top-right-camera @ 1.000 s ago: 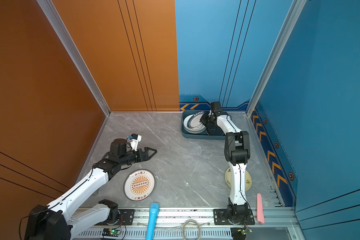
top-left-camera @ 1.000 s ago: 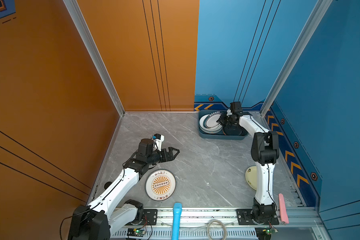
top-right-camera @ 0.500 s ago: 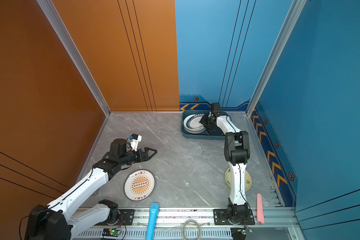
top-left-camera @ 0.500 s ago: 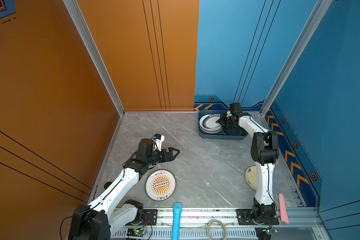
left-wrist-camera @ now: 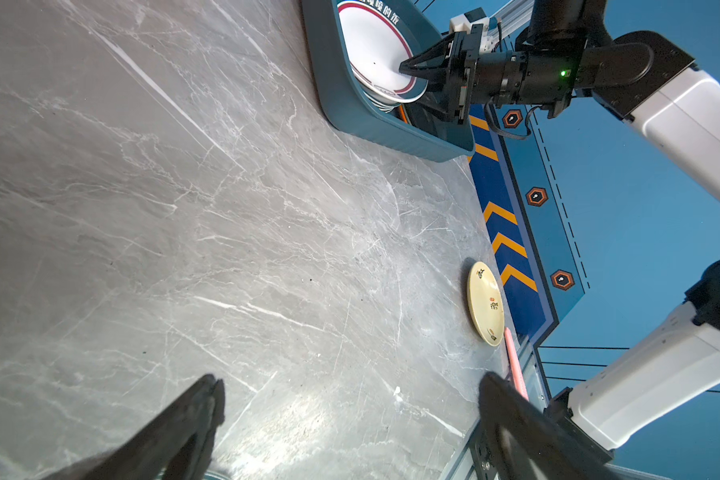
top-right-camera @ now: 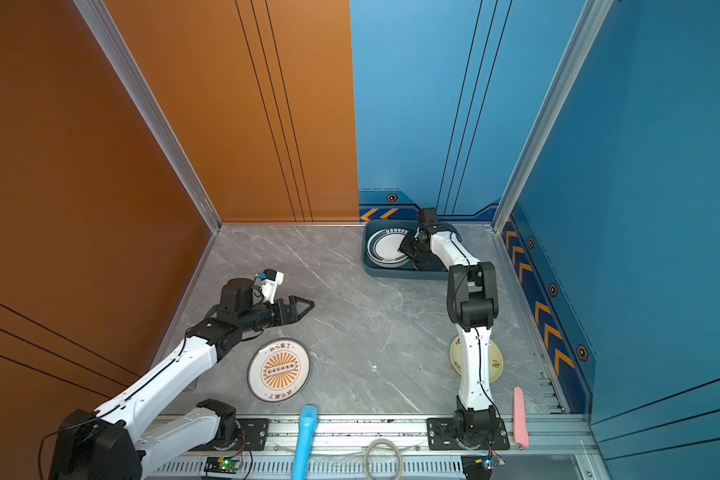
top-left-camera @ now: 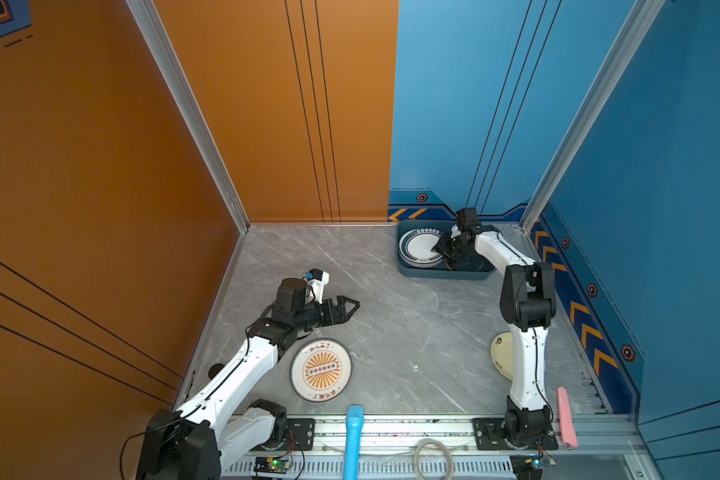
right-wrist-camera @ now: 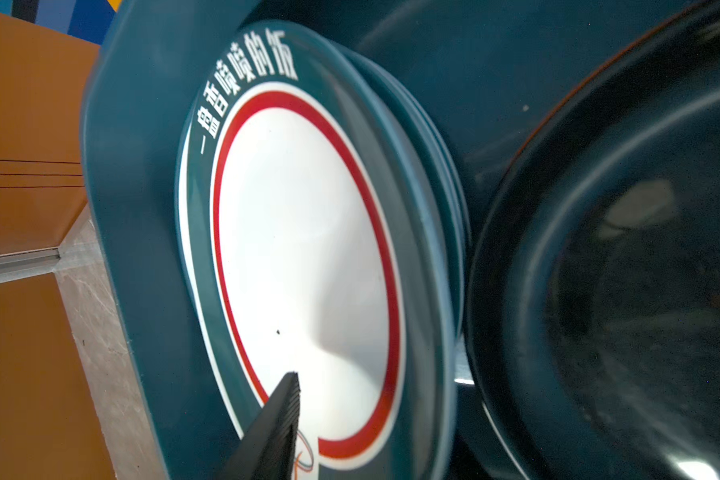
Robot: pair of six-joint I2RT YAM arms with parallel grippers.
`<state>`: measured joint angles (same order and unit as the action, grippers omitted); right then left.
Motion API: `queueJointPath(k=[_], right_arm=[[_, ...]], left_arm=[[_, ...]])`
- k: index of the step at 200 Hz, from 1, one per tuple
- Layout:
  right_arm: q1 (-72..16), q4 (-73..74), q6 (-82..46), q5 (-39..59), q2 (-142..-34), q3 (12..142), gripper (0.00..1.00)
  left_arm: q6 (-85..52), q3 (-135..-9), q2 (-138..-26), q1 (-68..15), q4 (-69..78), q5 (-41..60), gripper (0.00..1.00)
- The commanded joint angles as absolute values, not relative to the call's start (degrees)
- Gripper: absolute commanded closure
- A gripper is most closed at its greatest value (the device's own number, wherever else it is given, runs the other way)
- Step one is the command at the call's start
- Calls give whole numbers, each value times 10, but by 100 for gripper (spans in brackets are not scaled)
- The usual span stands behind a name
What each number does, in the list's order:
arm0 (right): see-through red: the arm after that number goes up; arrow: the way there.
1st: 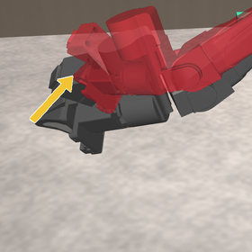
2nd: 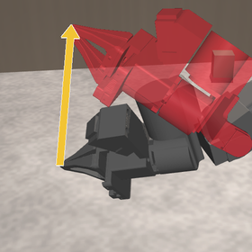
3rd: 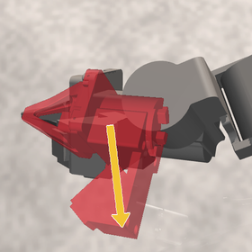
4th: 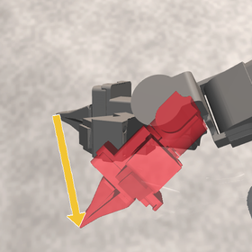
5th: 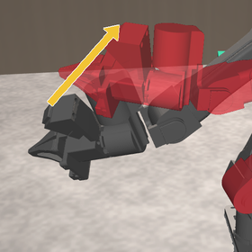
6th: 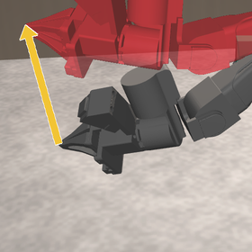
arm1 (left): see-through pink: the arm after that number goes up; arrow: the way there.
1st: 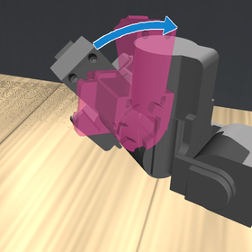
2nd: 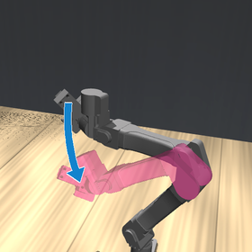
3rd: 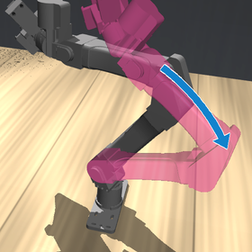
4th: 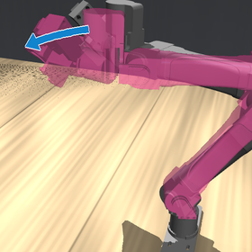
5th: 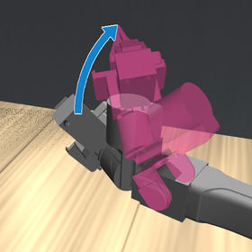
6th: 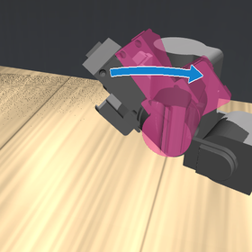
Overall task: Place the plates into the plastic bin on the countertop
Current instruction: 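Lower the white plate into the bin onto the stack and open right gripper, then reach the left gripper to the cream plate and drag it toward the table center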
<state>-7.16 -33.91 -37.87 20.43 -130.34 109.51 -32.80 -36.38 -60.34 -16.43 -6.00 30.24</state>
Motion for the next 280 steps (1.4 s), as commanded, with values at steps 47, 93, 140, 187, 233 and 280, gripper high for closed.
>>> queueJointPath(k=[47, 93, 140, 187, 233, 280], right_arm=[[-76, -430, -325, 133, -1288, 1133, 53], [-69, -437, -313, 114, -1244, 1127, 53], [-42, -413, -302, 101, -1102, 1036, 52], [-3, -364, -284, 90, -928, 835, 51], [57, -327, -284, 111, -777, 674, 50], [116, -320, -284, 146, -681, 572, 50]], left_arm=[[-331, -361, -588, -166, -68, 316, 2], [-335, -375, -596, -191, -71, 304, 2], [-353, -424, -658, -306, -36, 242, 2], [-372, -519, -810, -438, 27, 205, 0], [-384, -669, -988, -534, 51, 200, 4], [-407, -819, -1168, -585, 51, 225, 11]])
